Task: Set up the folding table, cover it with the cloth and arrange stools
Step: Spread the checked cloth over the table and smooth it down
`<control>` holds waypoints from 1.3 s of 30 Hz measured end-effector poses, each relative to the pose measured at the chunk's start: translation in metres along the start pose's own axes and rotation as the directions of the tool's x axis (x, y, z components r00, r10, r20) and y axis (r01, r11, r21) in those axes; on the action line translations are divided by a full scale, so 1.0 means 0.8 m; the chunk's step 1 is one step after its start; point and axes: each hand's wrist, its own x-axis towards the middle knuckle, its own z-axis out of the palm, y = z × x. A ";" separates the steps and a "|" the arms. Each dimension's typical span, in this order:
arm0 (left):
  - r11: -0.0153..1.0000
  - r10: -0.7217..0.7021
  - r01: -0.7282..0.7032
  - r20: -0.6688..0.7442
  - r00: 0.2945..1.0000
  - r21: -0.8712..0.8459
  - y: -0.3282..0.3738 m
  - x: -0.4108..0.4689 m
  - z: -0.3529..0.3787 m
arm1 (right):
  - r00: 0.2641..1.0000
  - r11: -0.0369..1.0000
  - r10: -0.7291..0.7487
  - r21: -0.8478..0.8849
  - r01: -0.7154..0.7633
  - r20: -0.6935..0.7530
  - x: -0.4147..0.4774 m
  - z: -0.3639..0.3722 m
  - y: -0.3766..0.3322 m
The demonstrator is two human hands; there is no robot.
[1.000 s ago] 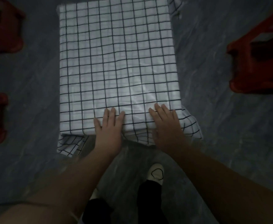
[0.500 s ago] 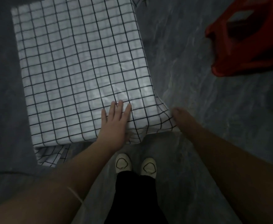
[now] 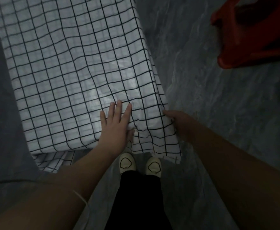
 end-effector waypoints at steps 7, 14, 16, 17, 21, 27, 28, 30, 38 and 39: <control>1.000 -0.007 0.007 0.007 1.000 0.018 0.001 0.000 -0.002 | 0.968 0.953 -0.234 -0.220 0.208 -0.096 -0.001 0.003 0.010; 1.000 -0.020 0.019 0.028 0.999 0.014 0.003 0.000 -0.006 | 0.952 0.948 -0.305 -0.100 0.302 -0.021 -0.033 0.005 0.029; 1.000 -0.020 0.019 0.034 0.999 0.011 0.003 0.000 -0.009 | 0.951 0.947 -0.309 -0.094 0.306 -0.012 -0.043 0.004 0.032; 1.000 -0.021 0.020 0.038 0.999 0.005 0.003 0.000 -0.010 | 0.953 0.949 -0.303 -0.091 0.302 0.000 -0.047 0.005 0.032; 1.000 -0.020 0.021 0.068 0.998 -0.009 0.003 0.001 -0.018 | 0.979 0.980 -0.196 -0.006 0.196 0.056 -0.065 0.003 0.031; 0.999 -0.035 0.033 0.121 0.992 0.017 0.004 0.003 -0.025 | 0.960 0.966 -0.260 0.028 0.259 0.101 -0.091 0.004 0.019; 0.999 -0.037 0.035 0.127 0.991 0.016 0.005 0.004 -0.027 | 0.948 0.952 -0.301 0.086 0.293 0.099 -0.096 0.004 0.017; 0.999 -0.040 0.039 0.136 0.990 0.012 0.005 0.004 -0.028 | 0.936 0.926 -0.344 0.190 0.325 0.079 -0.104 0.000 0.014; 0.998 -0.053 0.048 0.124 0.991 0.038 0.006 0.005 -0.024 | 0.950 0.957 -0.287 -0.079 0.280 -0.118 -0.095 -0.045 0.025; 0.998 -0.053 0.049 0.120 0.991 0.038 0.006 0.005 -0.023 | 0.966 0.971 -0.232 -0.087 0.223 -0.111 -0.095 -0.050 0.026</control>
